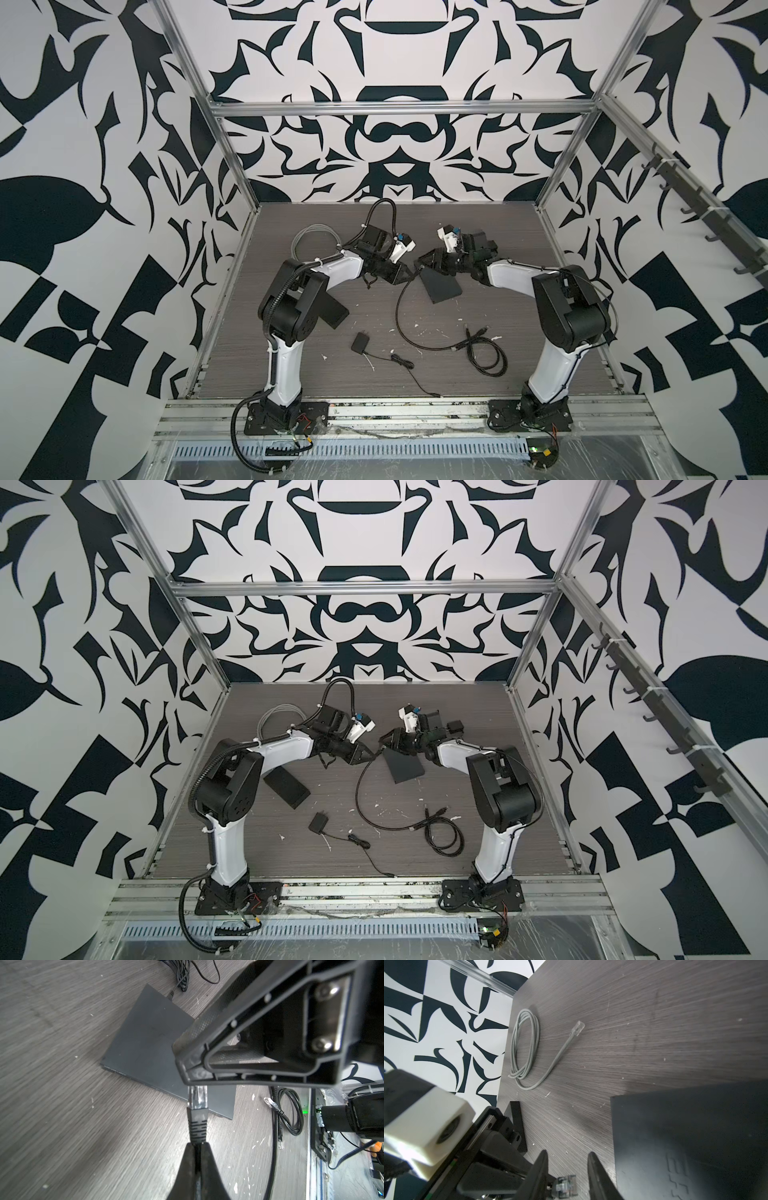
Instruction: Insert the plug into the switch port
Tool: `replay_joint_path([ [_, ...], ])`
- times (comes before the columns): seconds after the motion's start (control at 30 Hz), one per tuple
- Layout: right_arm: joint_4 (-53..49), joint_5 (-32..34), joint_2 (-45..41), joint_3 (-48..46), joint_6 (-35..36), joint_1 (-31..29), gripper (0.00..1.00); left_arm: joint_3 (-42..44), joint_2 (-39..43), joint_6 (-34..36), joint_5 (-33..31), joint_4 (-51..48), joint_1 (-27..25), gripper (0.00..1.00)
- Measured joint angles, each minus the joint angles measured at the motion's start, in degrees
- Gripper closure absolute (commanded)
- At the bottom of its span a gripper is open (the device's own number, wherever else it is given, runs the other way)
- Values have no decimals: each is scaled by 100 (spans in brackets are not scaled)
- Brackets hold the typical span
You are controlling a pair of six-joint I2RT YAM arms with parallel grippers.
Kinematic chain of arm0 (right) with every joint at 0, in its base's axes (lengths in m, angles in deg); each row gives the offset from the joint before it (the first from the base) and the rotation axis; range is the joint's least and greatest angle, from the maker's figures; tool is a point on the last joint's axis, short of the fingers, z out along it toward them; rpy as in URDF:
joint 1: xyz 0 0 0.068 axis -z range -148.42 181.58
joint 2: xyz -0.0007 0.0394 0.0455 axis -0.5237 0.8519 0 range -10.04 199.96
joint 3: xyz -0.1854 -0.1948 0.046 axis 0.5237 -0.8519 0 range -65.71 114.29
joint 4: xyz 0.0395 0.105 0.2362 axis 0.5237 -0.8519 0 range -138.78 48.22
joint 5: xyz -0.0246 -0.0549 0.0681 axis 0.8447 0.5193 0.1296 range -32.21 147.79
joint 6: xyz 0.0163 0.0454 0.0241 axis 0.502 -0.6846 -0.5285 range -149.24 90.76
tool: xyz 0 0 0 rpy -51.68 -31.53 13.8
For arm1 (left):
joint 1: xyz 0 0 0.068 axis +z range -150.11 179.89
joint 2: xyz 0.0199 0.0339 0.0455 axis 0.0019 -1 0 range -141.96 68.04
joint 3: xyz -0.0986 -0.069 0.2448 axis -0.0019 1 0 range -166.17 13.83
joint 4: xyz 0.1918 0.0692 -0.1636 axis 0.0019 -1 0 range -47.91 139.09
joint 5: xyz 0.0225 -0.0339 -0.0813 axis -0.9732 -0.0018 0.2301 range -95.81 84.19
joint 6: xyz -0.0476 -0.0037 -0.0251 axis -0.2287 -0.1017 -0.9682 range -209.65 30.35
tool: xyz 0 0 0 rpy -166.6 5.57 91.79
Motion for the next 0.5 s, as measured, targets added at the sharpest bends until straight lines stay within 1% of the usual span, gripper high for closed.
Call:
replay_joint_path([
  [0.23,-44,-131,0,-2,-4,0,71,0,0,0,2,0,0,97],
  [0.4,-164,-138,0,-9,22,2,65,0,2,-7,2,26,0,97],
  [0.5,-214,-133,0,-37,17,42,68,0,4,-11,0,46,0,97],
])
